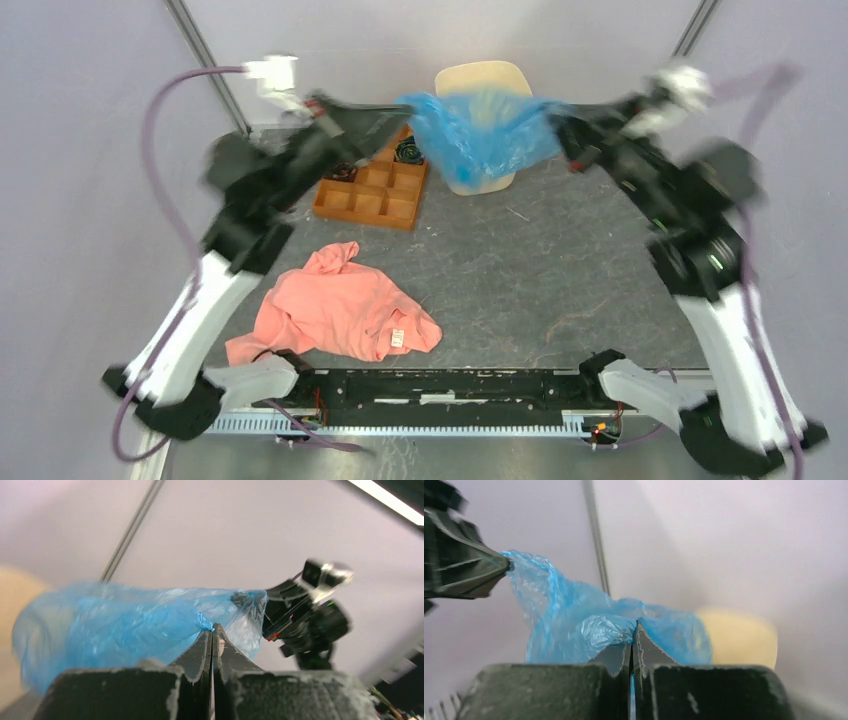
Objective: Put the trash bags into the trash bin
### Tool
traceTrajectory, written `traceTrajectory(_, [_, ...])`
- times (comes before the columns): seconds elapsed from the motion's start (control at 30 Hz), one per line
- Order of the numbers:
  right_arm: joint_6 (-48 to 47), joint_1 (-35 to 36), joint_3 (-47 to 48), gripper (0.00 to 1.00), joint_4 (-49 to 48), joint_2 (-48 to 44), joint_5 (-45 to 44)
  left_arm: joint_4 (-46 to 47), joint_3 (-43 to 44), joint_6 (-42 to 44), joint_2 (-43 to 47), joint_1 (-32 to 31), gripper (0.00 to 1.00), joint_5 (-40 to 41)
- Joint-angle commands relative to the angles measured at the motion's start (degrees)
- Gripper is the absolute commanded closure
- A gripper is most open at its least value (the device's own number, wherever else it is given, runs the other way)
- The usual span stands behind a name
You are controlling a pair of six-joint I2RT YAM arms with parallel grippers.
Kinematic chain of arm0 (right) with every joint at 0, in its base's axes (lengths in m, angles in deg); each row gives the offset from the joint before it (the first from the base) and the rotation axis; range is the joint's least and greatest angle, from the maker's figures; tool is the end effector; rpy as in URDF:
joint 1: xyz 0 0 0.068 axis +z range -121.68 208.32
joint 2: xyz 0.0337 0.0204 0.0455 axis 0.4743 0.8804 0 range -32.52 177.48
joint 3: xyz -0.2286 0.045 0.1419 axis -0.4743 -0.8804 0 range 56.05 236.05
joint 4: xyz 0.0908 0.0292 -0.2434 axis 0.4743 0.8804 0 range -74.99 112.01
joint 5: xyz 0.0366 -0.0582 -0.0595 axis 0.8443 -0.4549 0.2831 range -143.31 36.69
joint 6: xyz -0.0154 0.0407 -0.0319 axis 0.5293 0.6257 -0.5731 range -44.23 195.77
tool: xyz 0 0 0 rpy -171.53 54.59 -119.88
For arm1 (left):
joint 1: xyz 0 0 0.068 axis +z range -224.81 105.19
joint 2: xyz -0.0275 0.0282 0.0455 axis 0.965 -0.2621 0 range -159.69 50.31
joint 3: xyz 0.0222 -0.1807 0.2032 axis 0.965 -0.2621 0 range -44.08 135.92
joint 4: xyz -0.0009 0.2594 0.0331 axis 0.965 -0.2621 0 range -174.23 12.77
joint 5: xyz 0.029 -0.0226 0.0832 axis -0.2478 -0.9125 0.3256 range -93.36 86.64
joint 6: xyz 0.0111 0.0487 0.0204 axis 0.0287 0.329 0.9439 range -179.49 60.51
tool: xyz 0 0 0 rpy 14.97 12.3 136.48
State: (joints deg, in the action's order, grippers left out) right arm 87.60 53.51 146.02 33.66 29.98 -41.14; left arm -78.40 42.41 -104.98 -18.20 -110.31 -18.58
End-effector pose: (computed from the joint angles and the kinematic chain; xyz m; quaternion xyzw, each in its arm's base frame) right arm 0.1735 0.0899 0.5306 -0.1552 0.6332 0.3052 0.6941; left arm 0.1913 -0.1479 0.5233 0.0545 0.5979 -0.5768 0.5538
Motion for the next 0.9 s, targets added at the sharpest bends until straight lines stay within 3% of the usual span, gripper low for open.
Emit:
traceTrajectory(0.0, [4.08,0.36,-11.40,1.00,-22.94,-18.40,11.40,4.93,-4.01,3.82,13.34,-0.36,0.98,-3.86])
traceTrajectory(0.1, [4.25,0.33,-31.29,0.99,-32.41,-26.85,12.56,4.03,-17.88,3.24,19.02,-0.36,0.98,1.53])
traceTrajectory(0.2, [2.57,0.39,-47.23,0.99,-26.19,-28.97,8.10,-2.43,-32.63,2.16,20.40,-0.41,0.98,4.97])
traceTrajectory(0.3, [2.10,0.42,-61.71,0.99,-20.47,-27.72,8.30,-1.45,-49.38,-1.67,20.60,-0.38,0.98,5.35])
traceTrajectory(0.37, [4.06,0.53,-68.91,0.99,-20.31,-27.81,10.76,1.68,-60.13,-6.33,20.83,-0.40,0.98,4.69])
traceTrajectory(0.47, [6.32,0.89,-73.63,0.99,-20.75,-30.03,13.82,8.07,-66.67,-11.67,20.72,-0.40,0.98,0.82])
traceTrajectory(0.57, [3.73,1.09,-66.18,0.99,-15.33,-29.90,15.68,8.21,-60.48,-10.11,19.24,-0.35,0.98,-4.59])
traceTrajectory(0.73, [-4.55,1.05,-32.81,0.99,-0.80,-22.42,13.10,-8.69,-26.09,3.86,13.37,-0.35,0.98,-9.40])
traceTrajectory(0.8, [-5.04,1.05,-23.12,0.99,-0.50,-21.66,9.54,-10.09,-14.51,6.36,12.44,-0.42,0.98,-9.10])
traceTrajectory(0.87, [-4.15,1.04,-21.13,0.99,-4.86,-23.29,7.76,-8.28,-9.02,7.07,13.24,-0.41,0.98,-6.75])
